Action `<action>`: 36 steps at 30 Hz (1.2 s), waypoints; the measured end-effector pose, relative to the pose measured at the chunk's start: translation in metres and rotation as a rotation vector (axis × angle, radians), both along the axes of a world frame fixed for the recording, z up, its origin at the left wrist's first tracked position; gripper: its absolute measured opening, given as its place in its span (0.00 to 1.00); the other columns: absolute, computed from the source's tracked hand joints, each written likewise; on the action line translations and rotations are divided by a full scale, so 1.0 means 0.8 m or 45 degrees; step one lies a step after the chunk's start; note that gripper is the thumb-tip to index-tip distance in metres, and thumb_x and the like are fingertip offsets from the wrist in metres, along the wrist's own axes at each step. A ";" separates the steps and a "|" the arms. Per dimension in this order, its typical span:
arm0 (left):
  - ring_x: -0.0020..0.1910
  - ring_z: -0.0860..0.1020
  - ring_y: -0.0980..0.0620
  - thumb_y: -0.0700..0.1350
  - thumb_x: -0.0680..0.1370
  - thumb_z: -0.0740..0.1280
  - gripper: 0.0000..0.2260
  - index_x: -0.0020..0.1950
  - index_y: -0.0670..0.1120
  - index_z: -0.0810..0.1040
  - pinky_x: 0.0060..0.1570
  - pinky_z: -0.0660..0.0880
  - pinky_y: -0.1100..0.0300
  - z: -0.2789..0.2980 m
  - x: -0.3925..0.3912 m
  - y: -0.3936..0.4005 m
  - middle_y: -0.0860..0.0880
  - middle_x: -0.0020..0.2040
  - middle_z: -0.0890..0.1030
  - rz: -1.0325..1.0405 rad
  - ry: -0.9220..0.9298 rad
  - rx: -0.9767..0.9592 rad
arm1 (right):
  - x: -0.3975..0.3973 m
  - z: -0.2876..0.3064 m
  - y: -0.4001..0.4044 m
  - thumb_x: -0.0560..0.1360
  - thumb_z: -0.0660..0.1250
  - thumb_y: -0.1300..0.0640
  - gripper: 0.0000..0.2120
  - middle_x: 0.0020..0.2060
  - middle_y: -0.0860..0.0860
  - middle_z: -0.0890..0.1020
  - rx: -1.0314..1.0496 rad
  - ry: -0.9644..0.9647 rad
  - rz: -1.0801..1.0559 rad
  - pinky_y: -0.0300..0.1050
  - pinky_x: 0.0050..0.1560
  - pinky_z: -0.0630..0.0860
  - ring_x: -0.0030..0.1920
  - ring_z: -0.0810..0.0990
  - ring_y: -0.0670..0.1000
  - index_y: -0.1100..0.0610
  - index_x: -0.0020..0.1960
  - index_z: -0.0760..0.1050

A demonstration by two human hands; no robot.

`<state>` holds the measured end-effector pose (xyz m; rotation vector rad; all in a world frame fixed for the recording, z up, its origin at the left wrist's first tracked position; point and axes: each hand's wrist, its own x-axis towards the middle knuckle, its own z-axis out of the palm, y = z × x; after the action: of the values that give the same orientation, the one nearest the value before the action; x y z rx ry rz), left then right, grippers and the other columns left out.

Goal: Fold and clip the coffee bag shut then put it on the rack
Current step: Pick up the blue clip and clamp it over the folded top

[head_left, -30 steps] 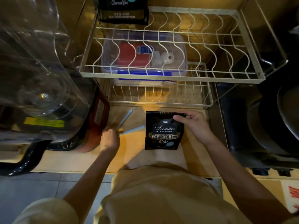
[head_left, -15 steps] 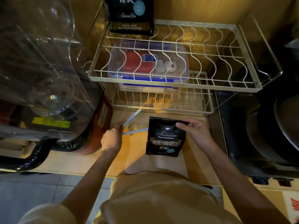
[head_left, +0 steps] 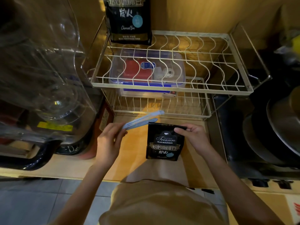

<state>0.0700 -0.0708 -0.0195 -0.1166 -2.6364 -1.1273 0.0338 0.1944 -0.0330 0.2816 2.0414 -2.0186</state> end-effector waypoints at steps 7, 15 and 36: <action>0.47 0.72 0.69 0.38 0.74 0.65 0.08 0.52 0.44 0.77 0.45 0.68 0.79 0.005 -0.018 0.021 0.54 0.49 0.76 -0.090 -0.039 0.085 | 0.002 0.001 -0.001 0.69 0.68 0.69 0.08 0.25 0.42 0.84 -0.005 -0.007 -0.020 0.29 0.30 0.75 0.29 0.81 0.39 0.57 0.38 0.79; 0.29 0.80 0.58 0.38 0.75 0.63 0.08 0.52 0.39 0.77 0.32 0.78 0.70 0.018 -0.049 0.018 0.48 0.31 0.83 0.216 -0.849 1.265 | 0.001 0.002 0.000 0.69 0.68 0.68 0.07 0.26 0.43 0.84 -0.011 -0.014 -0.021 0.30 0.30 0.76 0.30 0.82 0.41 0.57 0.39 0.79; 0.28 0.82 0.56 0.36 0.72 0.66 0.03 0.43 0.39 0.79 0.27 0.77 0.70 0.011 -0.090 0.049 0.44 0.29 0.83 0.071 -1.301 1.262 | -0.006 -0.004 -0.001 0.69 0.68 0.70 0.06 0.27 0.43 0.84 -0.044 -0.008 -0.047 0.30 0.33 0.77 0.31 0.82 0.40 0.64 0.46 0.79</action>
<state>-0.0021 -0.0314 -0.0109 0.9284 -2.2585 -2.8358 0.0292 0.1937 -0.0363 0.3208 2.0099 -2.0695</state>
